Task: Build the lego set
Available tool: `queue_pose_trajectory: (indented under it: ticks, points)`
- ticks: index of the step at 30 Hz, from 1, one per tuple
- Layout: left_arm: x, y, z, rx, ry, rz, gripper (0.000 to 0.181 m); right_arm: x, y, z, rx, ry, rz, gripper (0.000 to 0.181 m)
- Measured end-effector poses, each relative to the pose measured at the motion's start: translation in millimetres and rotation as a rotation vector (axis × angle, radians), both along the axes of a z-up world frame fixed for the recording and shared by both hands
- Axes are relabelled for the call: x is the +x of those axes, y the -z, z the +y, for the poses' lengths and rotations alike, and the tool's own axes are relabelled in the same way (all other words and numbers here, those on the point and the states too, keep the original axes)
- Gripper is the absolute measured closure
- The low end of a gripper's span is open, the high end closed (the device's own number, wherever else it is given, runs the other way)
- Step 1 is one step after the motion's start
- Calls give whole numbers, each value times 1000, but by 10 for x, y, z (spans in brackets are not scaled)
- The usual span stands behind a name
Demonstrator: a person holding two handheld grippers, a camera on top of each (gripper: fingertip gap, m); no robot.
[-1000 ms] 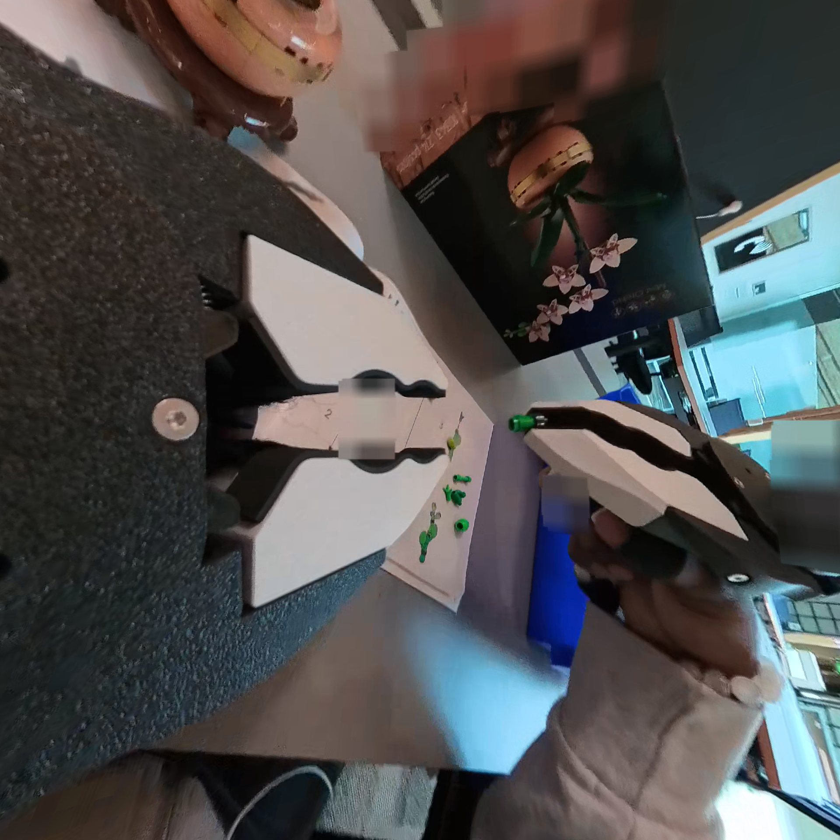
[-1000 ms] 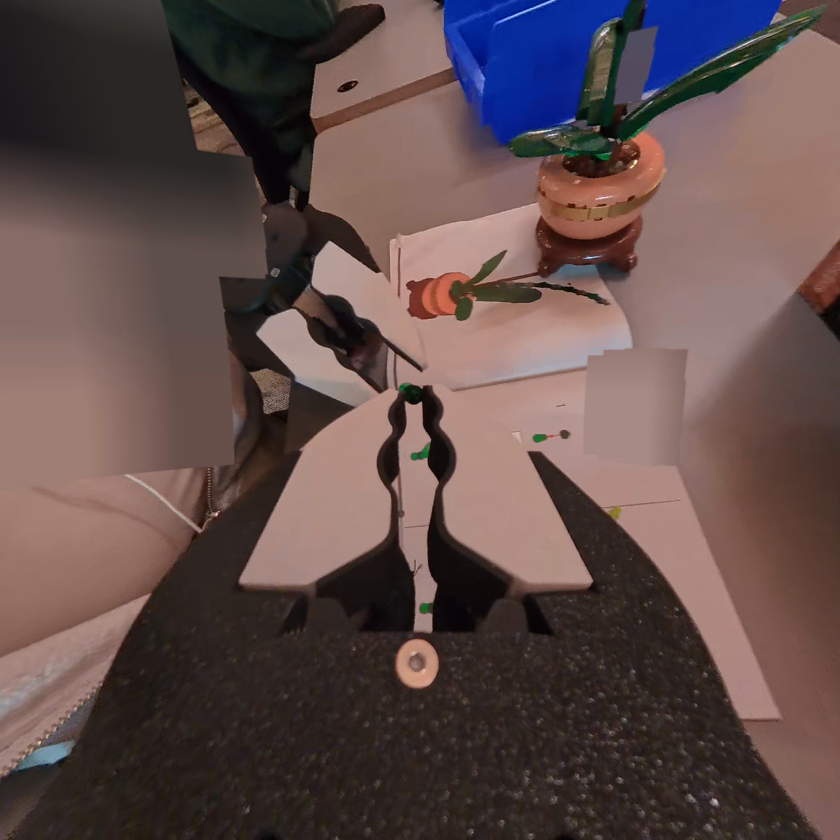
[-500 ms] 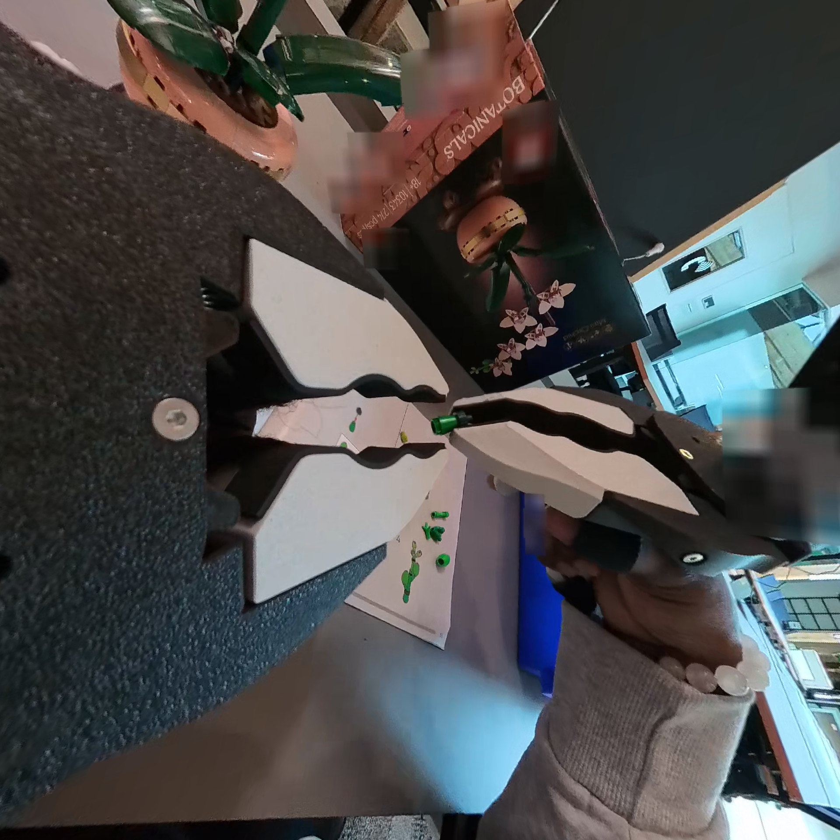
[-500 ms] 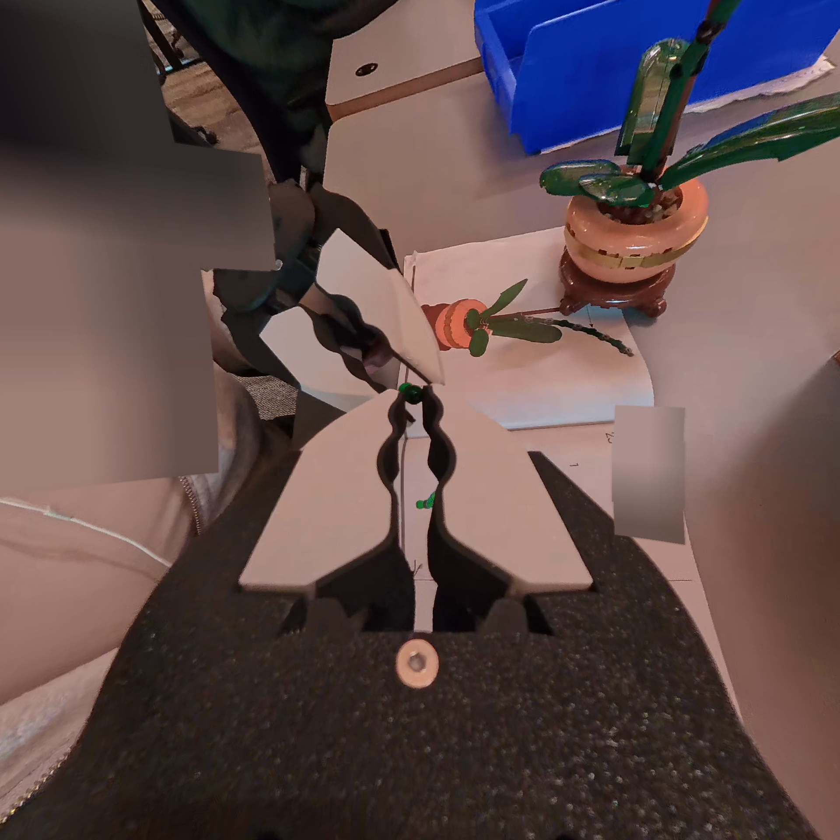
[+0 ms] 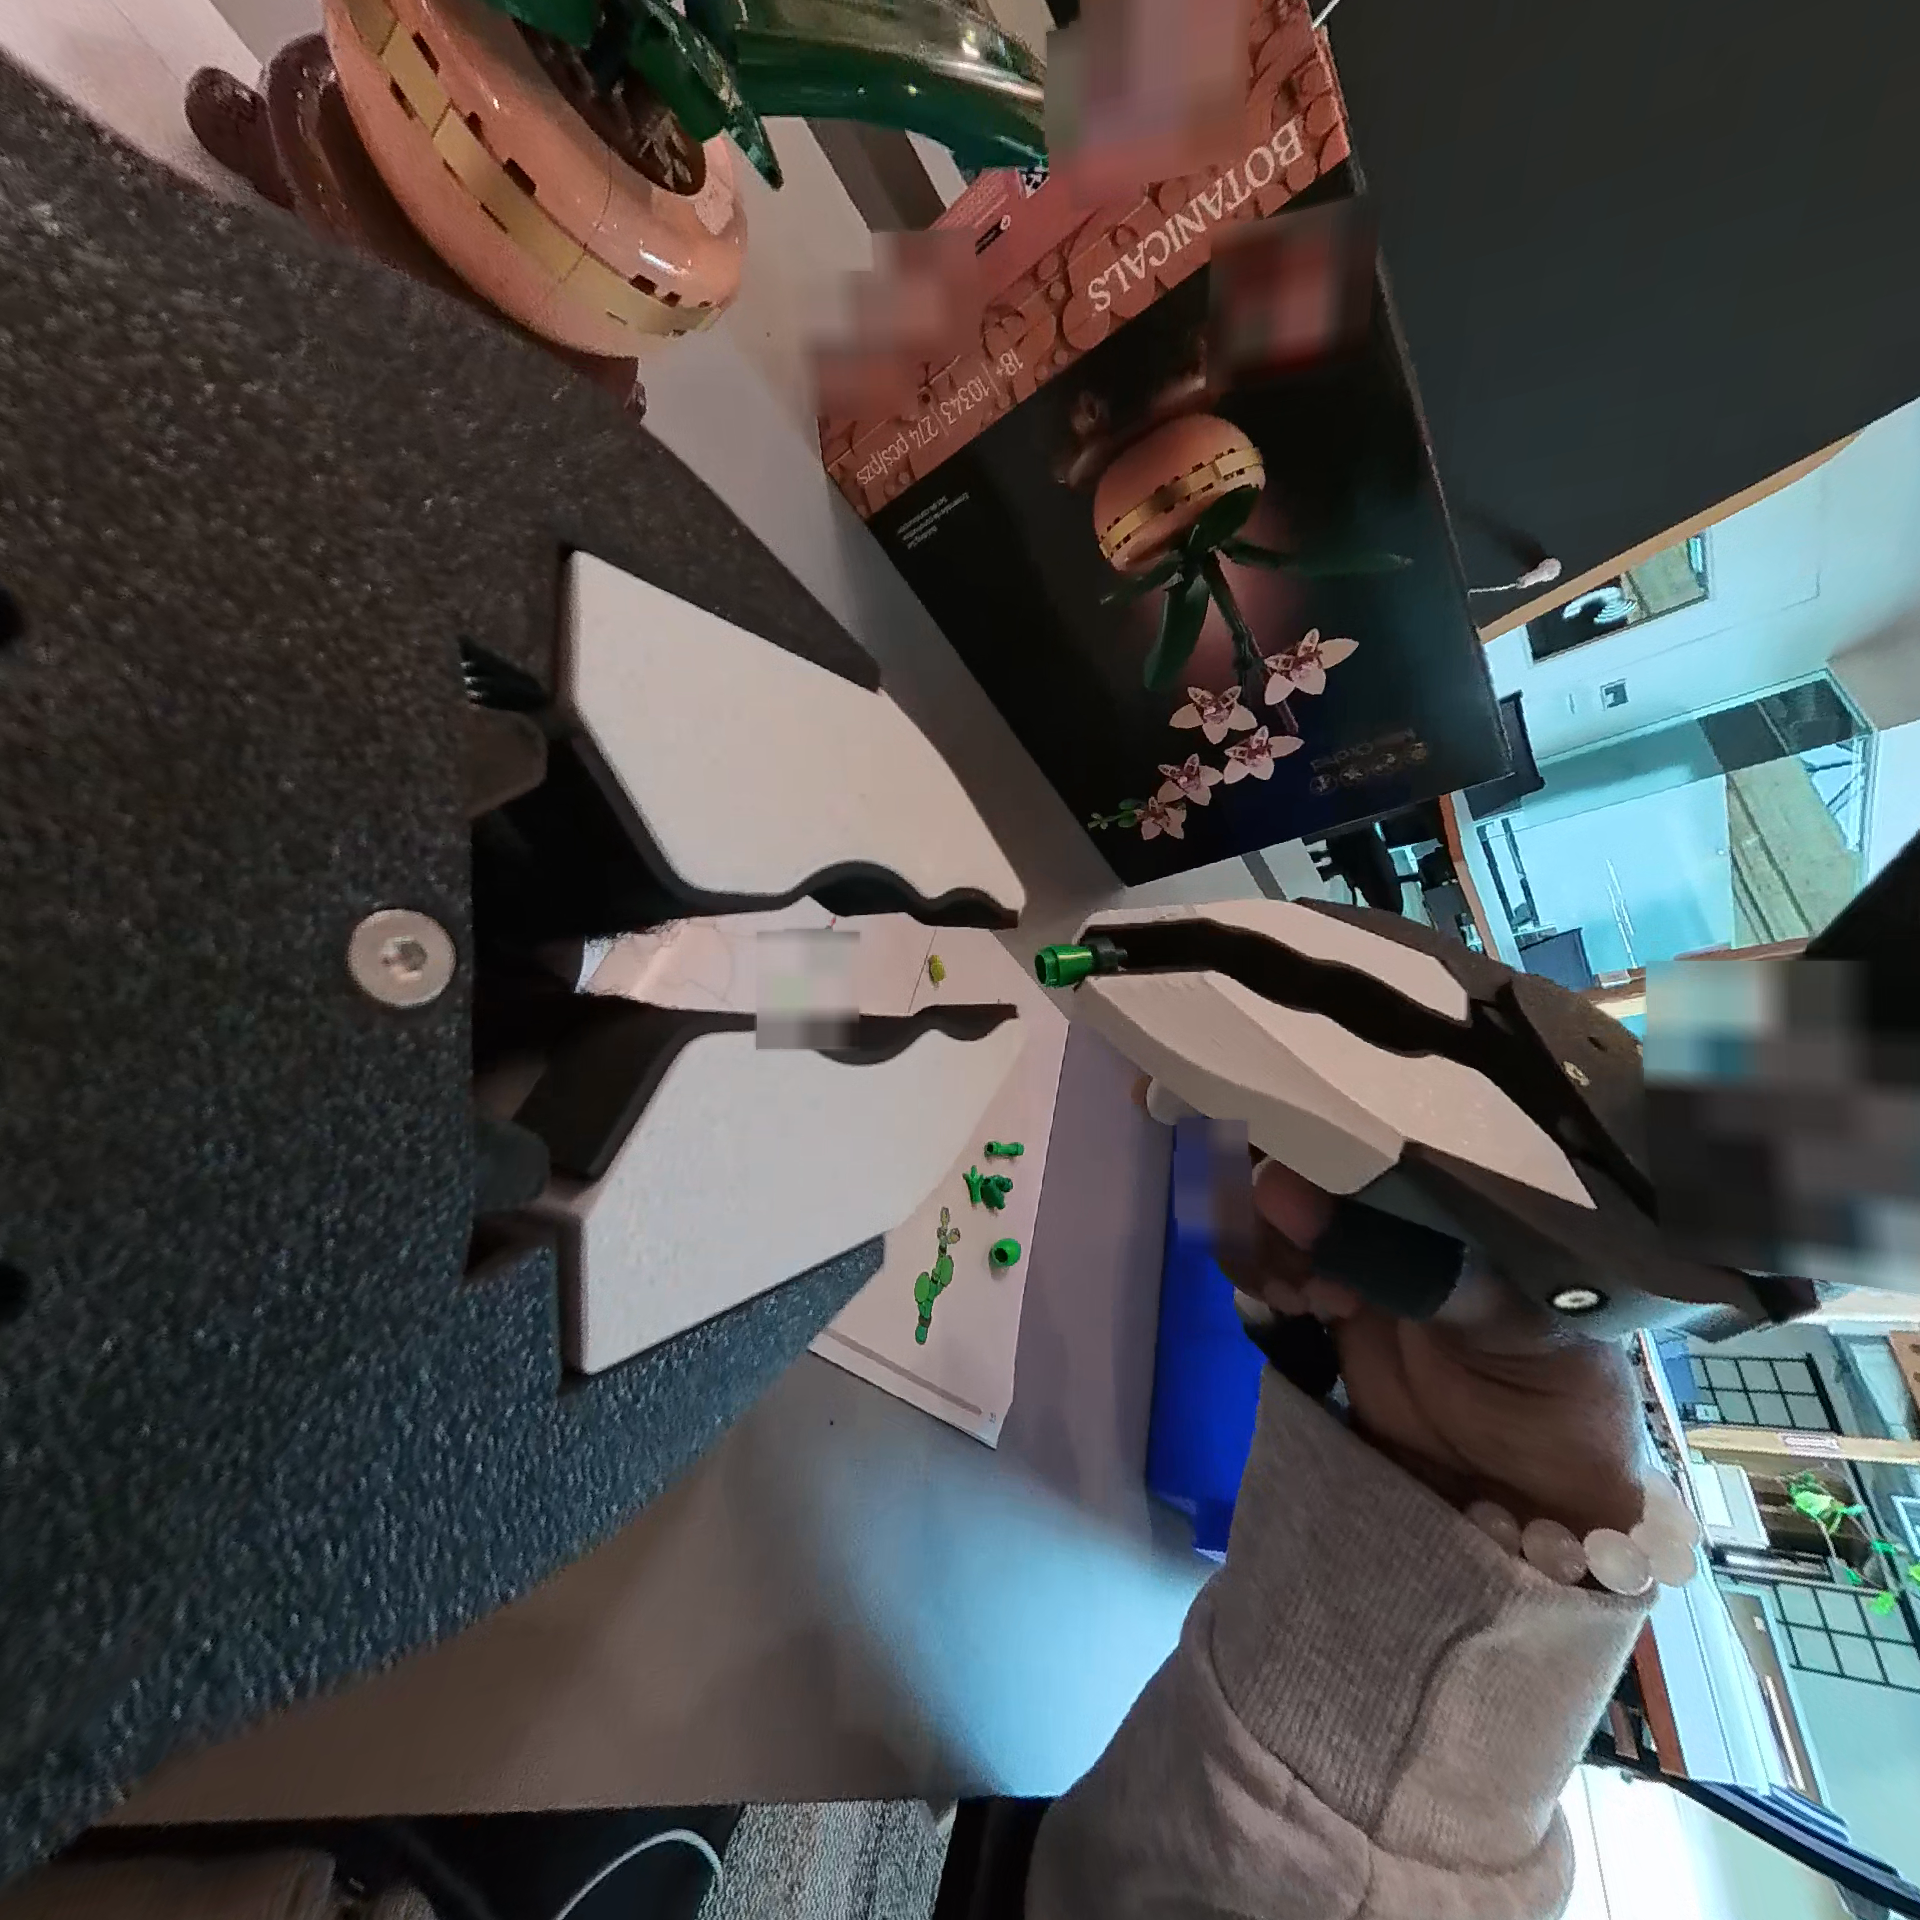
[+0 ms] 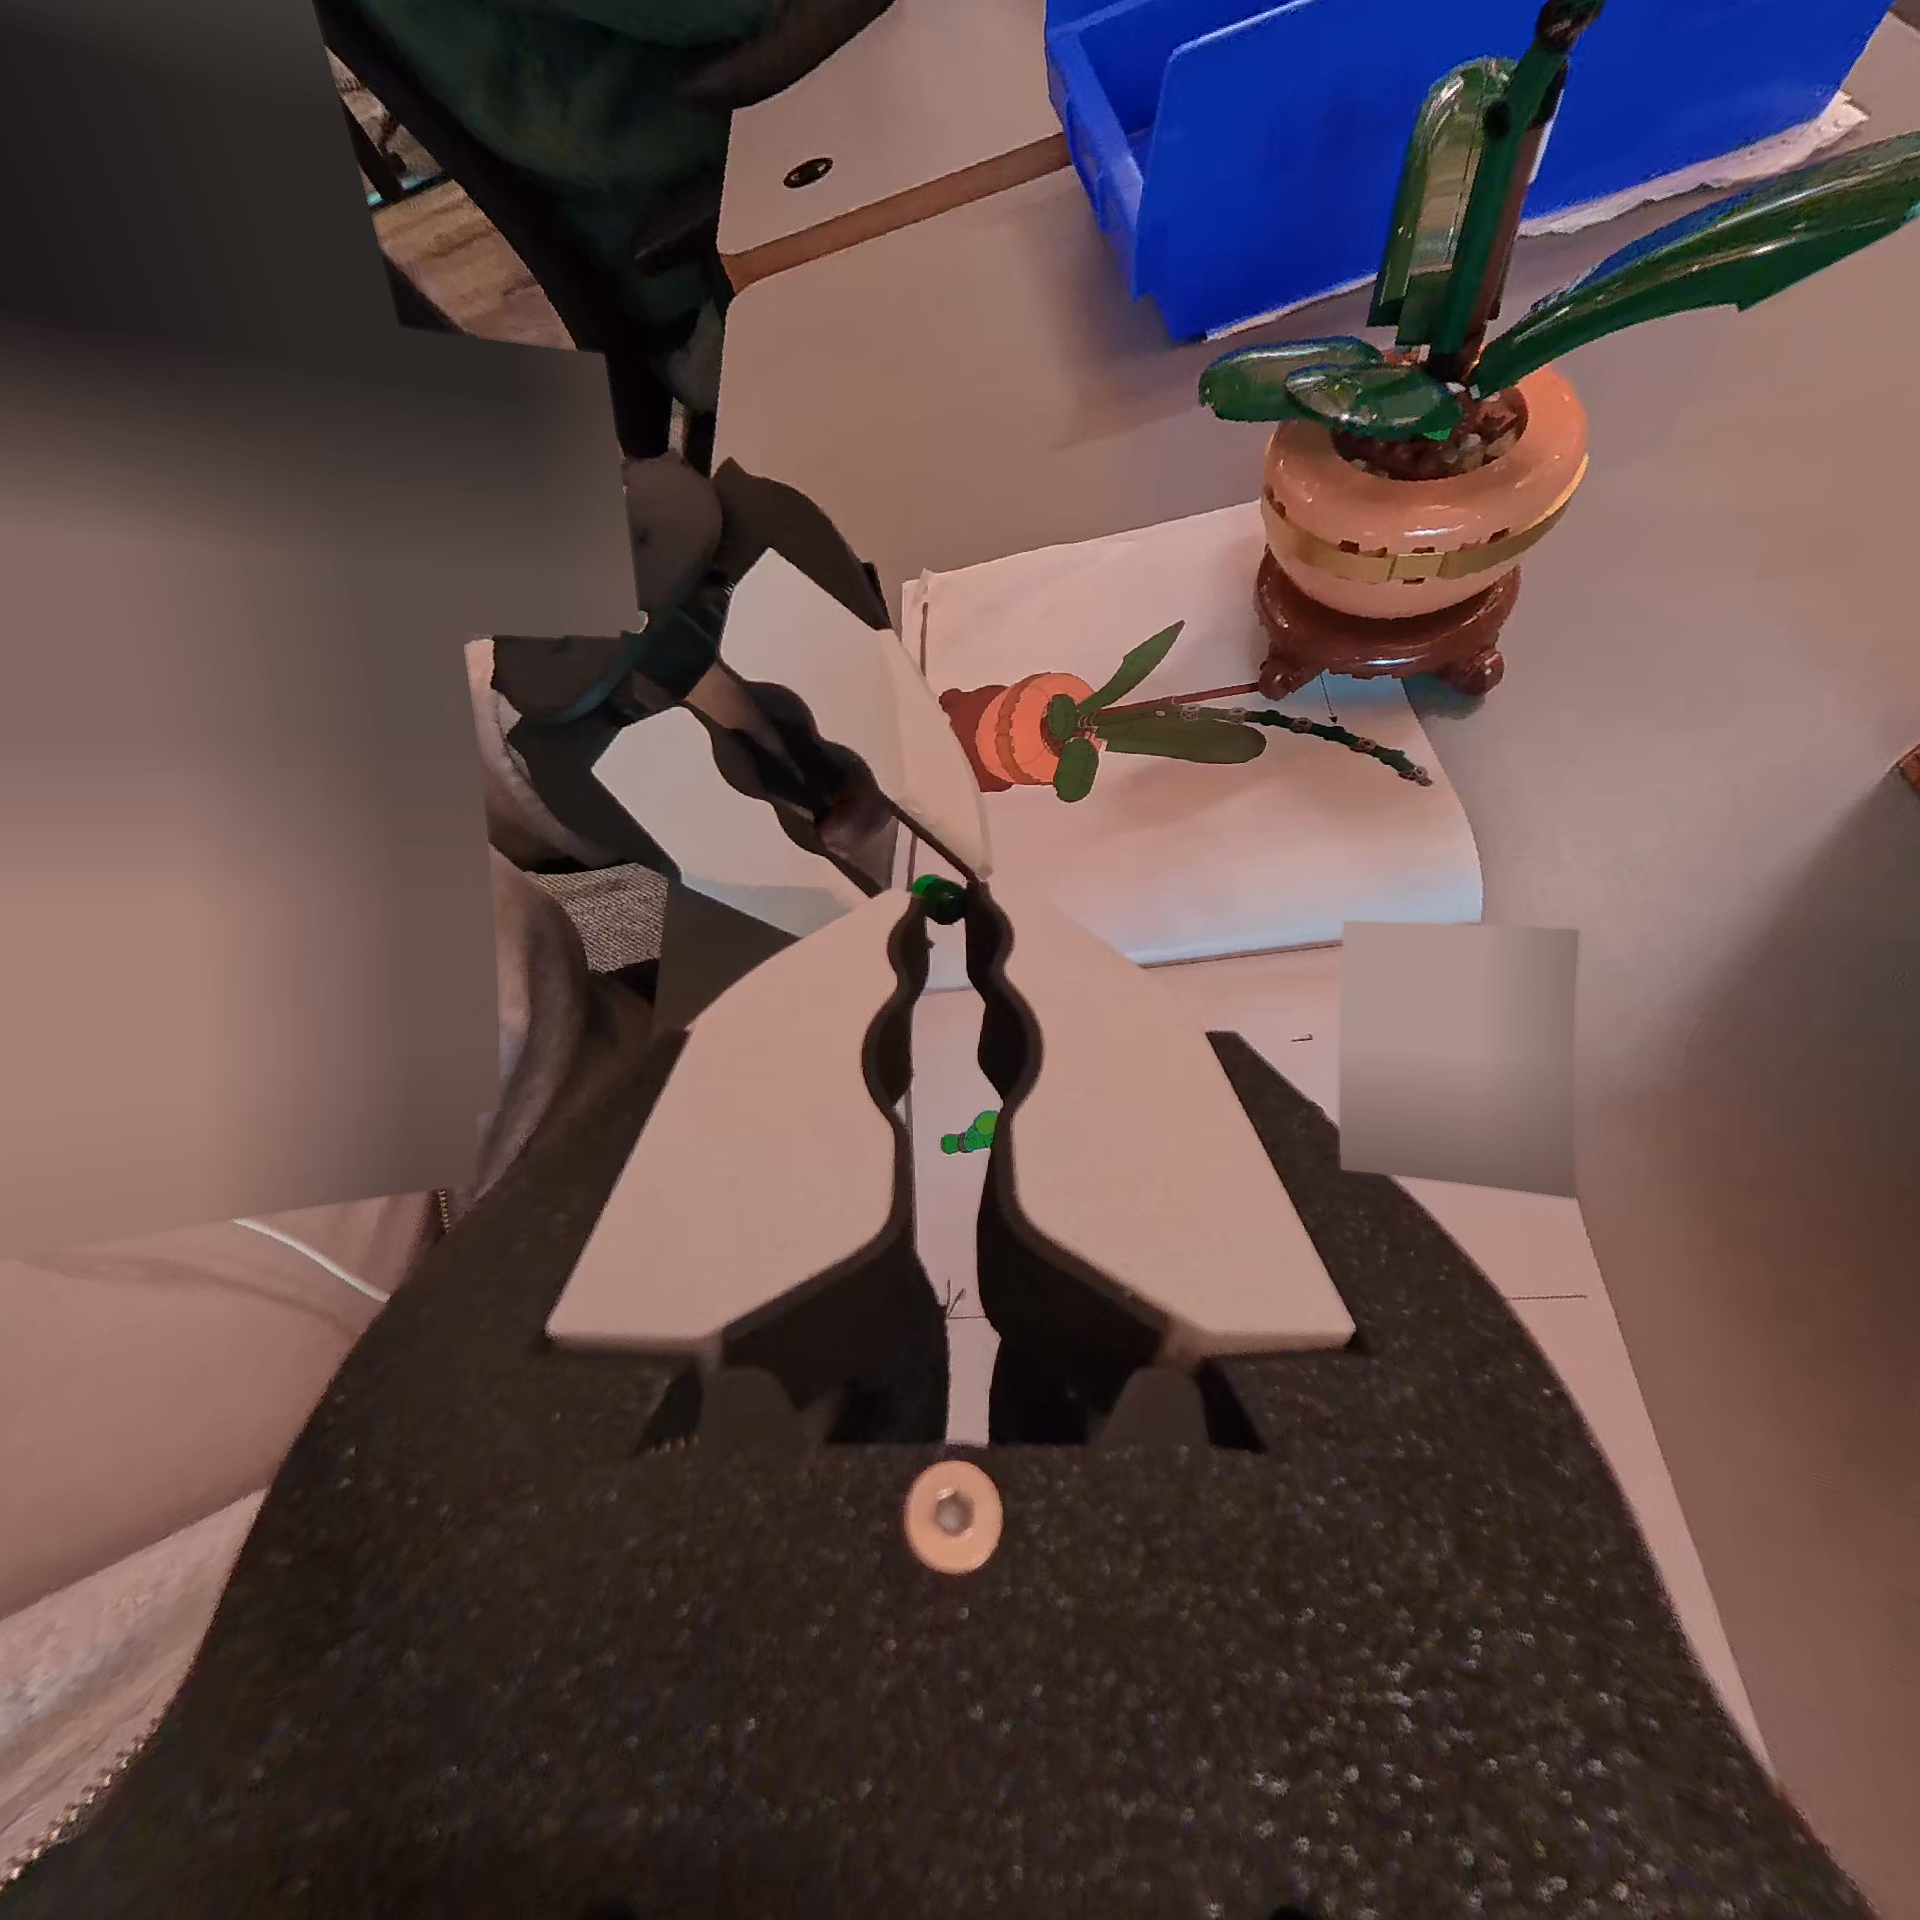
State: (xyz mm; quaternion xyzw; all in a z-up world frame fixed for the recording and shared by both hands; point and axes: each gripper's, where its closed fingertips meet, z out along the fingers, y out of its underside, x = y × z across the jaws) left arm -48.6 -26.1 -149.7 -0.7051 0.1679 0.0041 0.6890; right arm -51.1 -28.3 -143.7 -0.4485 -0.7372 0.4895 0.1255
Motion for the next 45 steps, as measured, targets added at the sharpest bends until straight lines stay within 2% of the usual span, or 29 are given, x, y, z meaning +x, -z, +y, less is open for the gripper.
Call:
queue_pose_trajectory:
  ticks: [9,16,19,23,25,28,32,35,39,45]
  points:
    - [60,50,66,1,-65,152,169,27,93,7,-34,15,-20,174]
    - [40,53,61,-2,-63,151,175,27,108,-19,-10,1,-36,174]
    - [50,2,44,26,-35,90,175,36,33,1,-12,15,1,169]
    - [-70,-99,-35,63,7,-74,175,193,-254,398,79,201,125,156]
    - [-148,-157,-100,82,52,-185,175,378,-296,650,199,315,128,150]
    - [-240,-197,-179,111,102,-294,175,672,-100,853,348,423,33,147]
    - [-228,-171,-214,110,135,-308,175,925,521,859,377,491,-196,167]
    - [-153,-132,-210,96,165,-292,175,1089,867,1002,525,578,-397,173]
    - [-139,-105,-202,87,162,-257,175,1043,944,1011,654,608,-460,175]
    - [-175,-103,-218,85,158,-273,175,859,995,1079,600,647,-458,174]
